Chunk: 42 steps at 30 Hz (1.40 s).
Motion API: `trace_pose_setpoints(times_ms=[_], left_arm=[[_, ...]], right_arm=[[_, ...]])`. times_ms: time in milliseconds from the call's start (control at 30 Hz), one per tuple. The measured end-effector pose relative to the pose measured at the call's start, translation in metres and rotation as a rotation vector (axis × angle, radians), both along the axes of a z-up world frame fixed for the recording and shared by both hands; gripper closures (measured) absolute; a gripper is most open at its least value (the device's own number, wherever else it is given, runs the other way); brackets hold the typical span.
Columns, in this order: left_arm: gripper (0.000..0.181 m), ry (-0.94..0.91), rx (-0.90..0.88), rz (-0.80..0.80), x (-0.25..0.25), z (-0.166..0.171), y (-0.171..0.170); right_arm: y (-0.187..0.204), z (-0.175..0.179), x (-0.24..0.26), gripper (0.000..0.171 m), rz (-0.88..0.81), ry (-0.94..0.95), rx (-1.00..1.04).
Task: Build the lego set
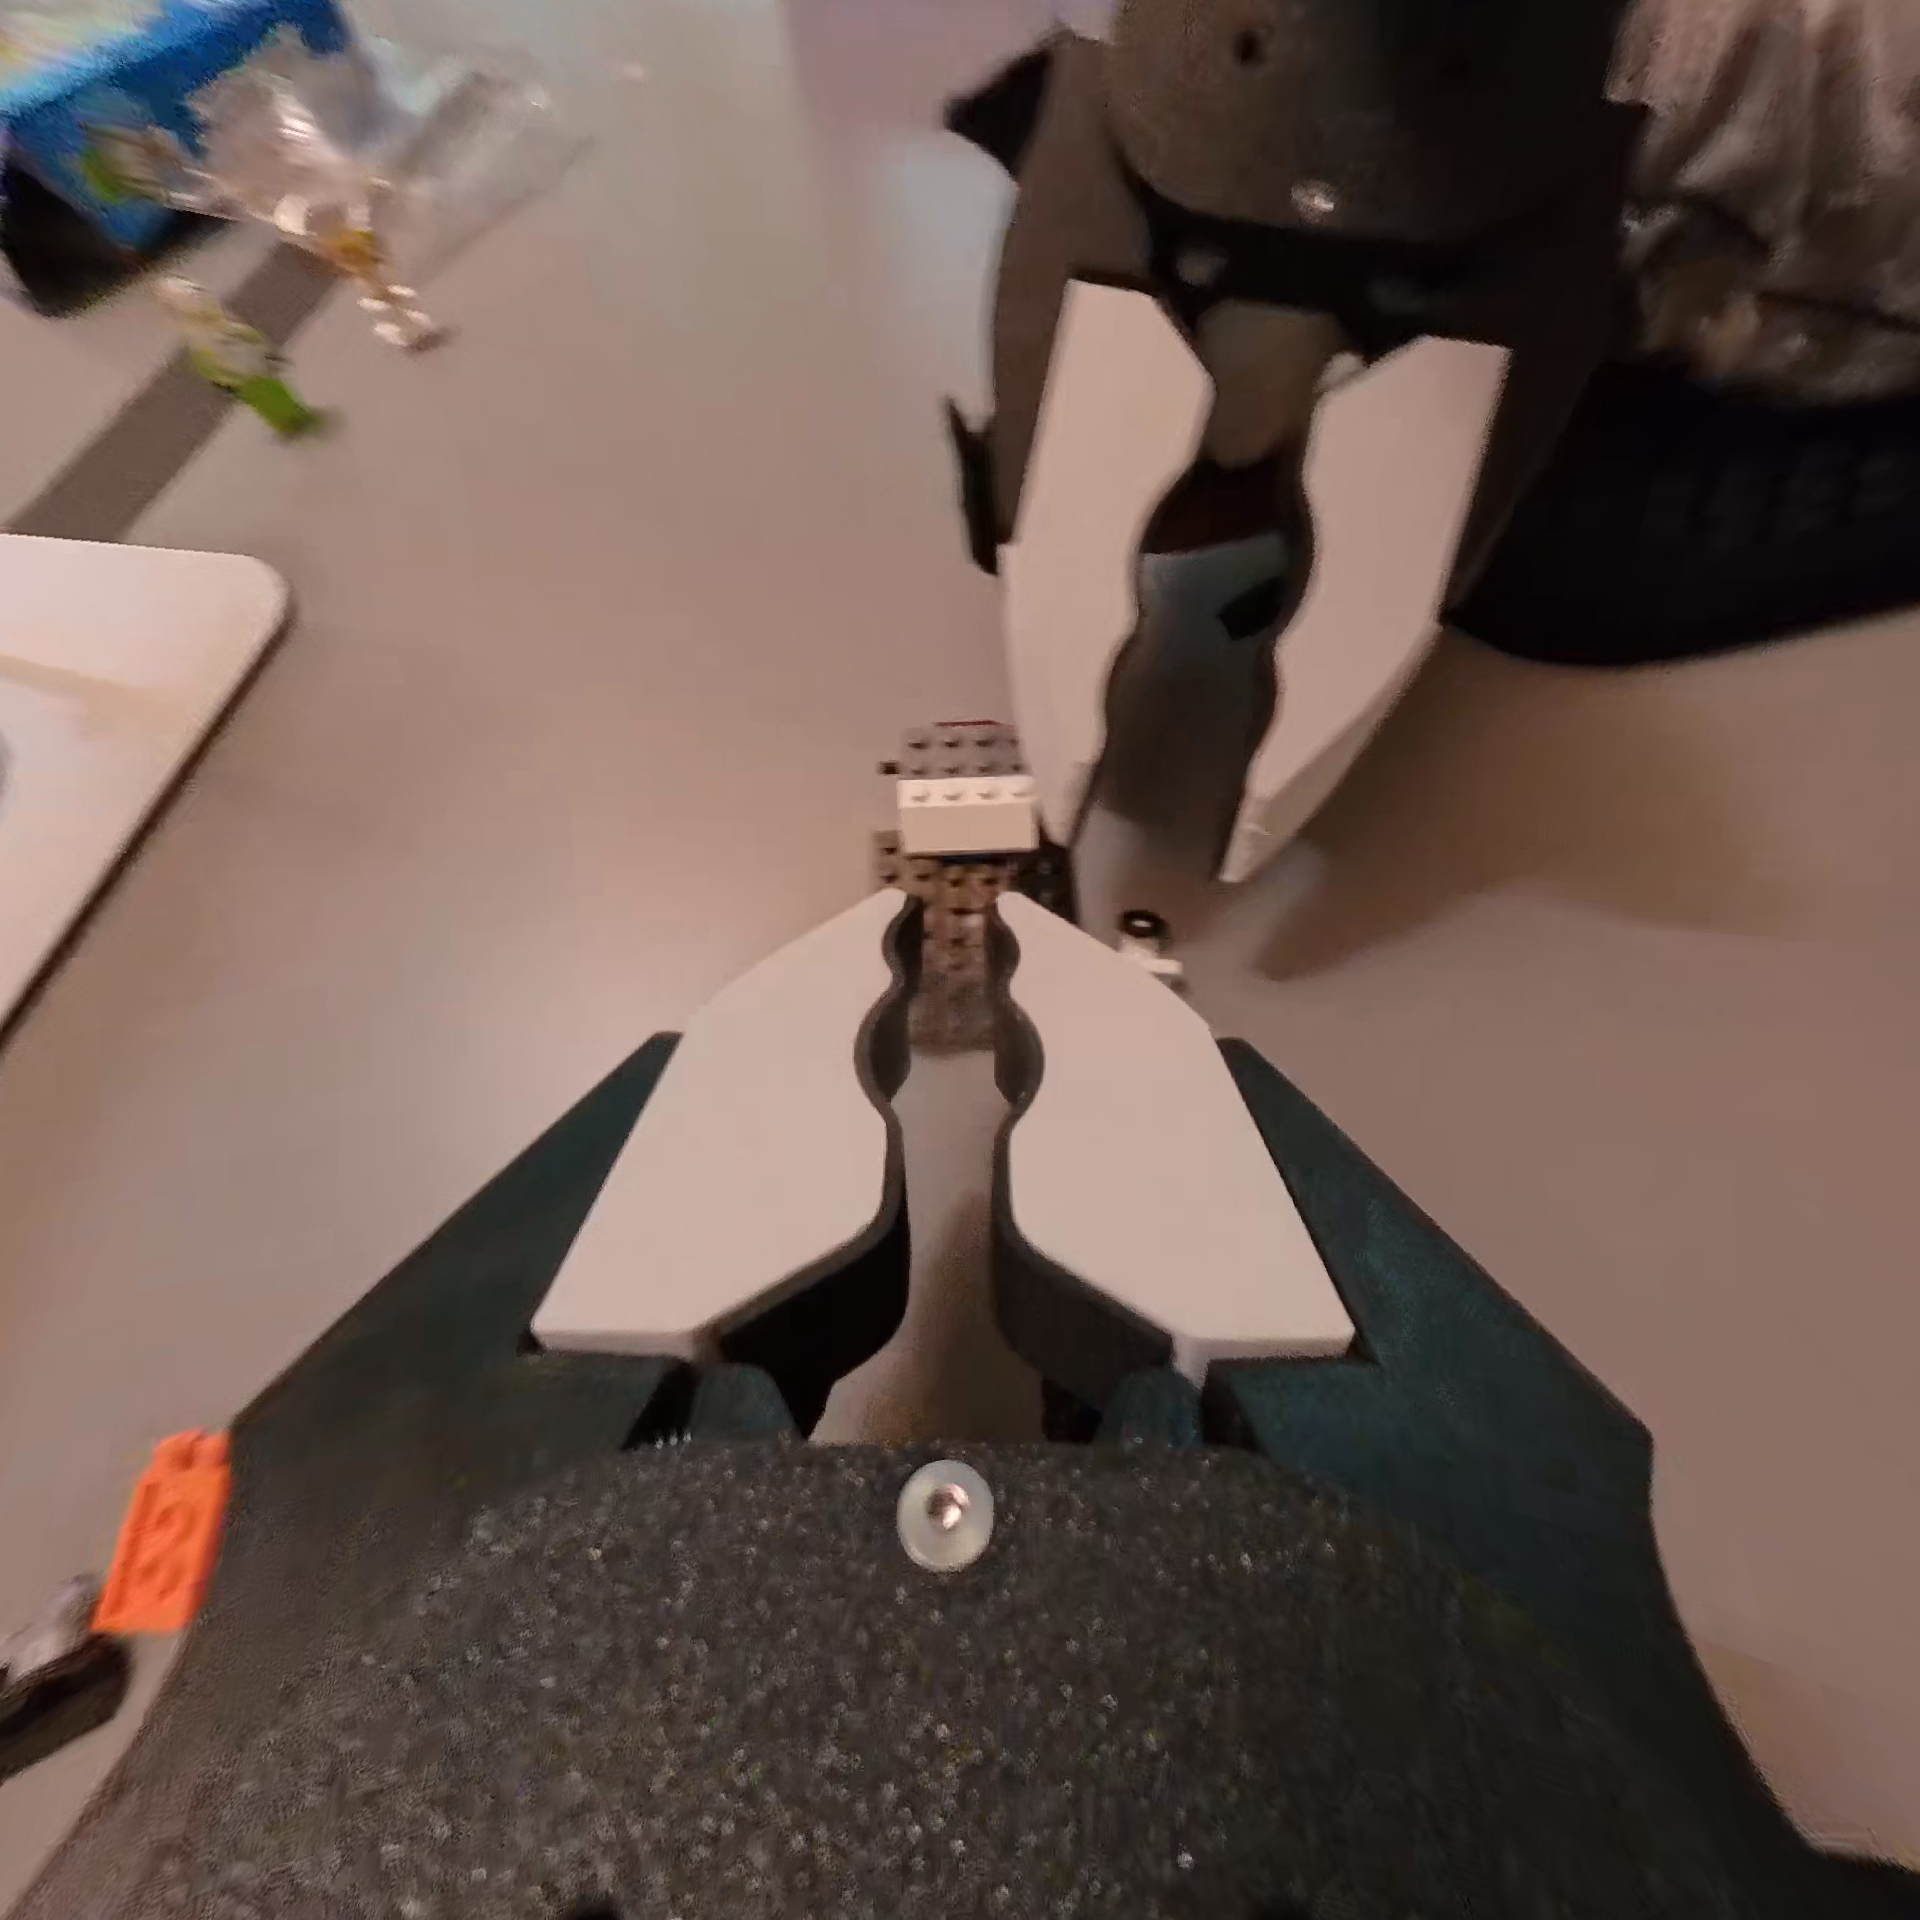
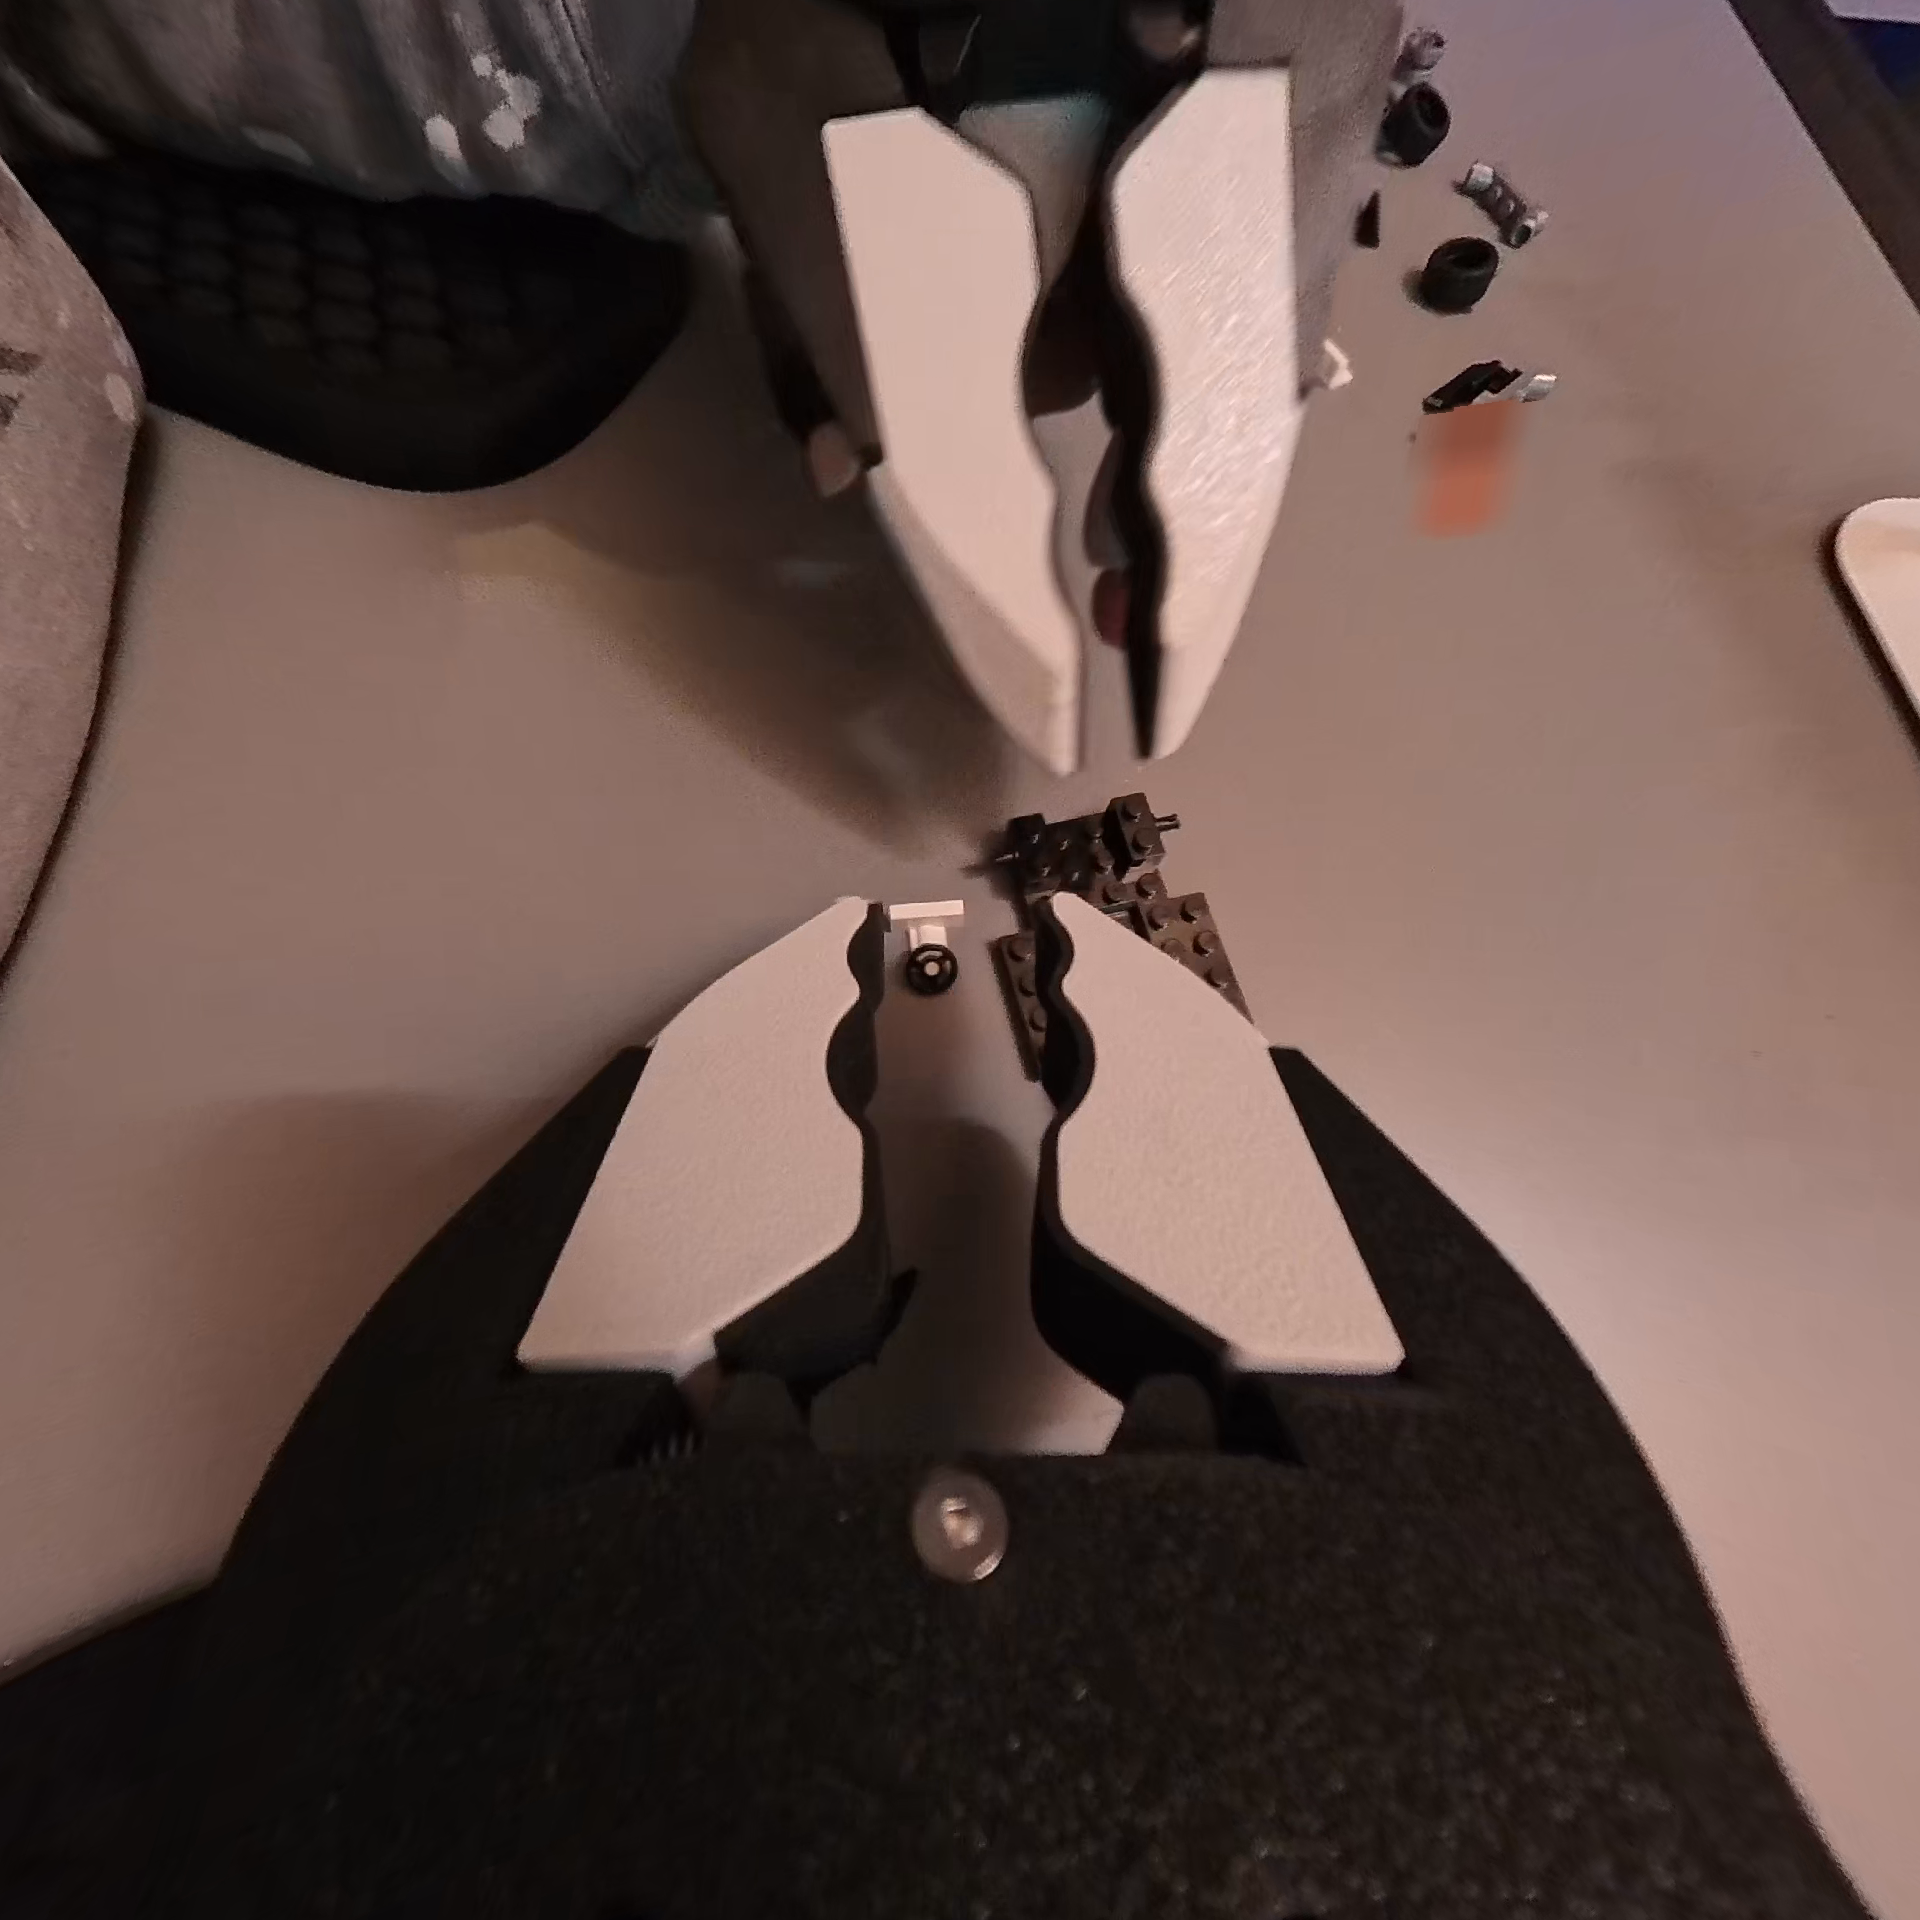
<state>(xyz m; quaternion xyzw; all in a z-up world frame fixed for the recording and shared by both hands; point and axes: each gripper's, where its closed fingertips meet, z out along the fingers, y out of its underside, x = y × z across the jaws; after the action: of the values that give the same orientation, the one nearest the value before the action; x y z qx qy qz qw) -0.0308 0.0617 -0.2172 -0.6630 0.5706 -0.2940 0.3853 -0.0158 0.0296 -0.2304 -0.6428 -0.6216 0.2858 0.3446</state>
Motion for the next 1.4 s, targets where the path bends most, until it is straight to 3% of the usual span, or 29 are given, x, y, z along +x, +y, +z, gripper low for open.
trace_pose_setpoints(times_ms=[233, 600, 667, 767, 1033, 1200, 1400], left_arm=[[0.174, -0.006, 0.071, 0.171, -0.018, 0.005, 0.034], [0.174, 0.004, 0.106, 0.197, -0.021, 0.007, 0.04], [0.174, 0.006, 0.113, 0.196, -0.021, 0.008, 0.04], [0.174, 0.011, 0.121, 0.191, -0.021, 0.008, 0.039], [0.175, 0.018, 0.138, 0.185, -0.02, 0.01, 0.038], [0.175, 0.023, 0.151, 0.179, -0.02, 0.011, 0.036], [0.175, 0.046, 0.154, 0.147, -0.019, 0.007, 0.031]], right_arm=[[-0.005, -0.006, -0.004, 0.144, 0.017, -0.04, -0.013], [-0.016, -0.019, -0.018, 0.144, 0.06, -0.142, 0.002], [-0.014, -0.021, -0.017, 0.149, 0.051, -0.165, 0.012], [-0.012, -0.021, -0.016, 0.171, 0.036, -0.166, 0.023], [0.001, -0.005, -0.001, 0.17, -0.03, -0.111, 0.016], [-0.004, -0.012, 0.011, 0.155, -0.029, -0.161, -0.034], [-0.011, -0.025, 0.0, 0.154, -0.001, -0.22, -0.024]])
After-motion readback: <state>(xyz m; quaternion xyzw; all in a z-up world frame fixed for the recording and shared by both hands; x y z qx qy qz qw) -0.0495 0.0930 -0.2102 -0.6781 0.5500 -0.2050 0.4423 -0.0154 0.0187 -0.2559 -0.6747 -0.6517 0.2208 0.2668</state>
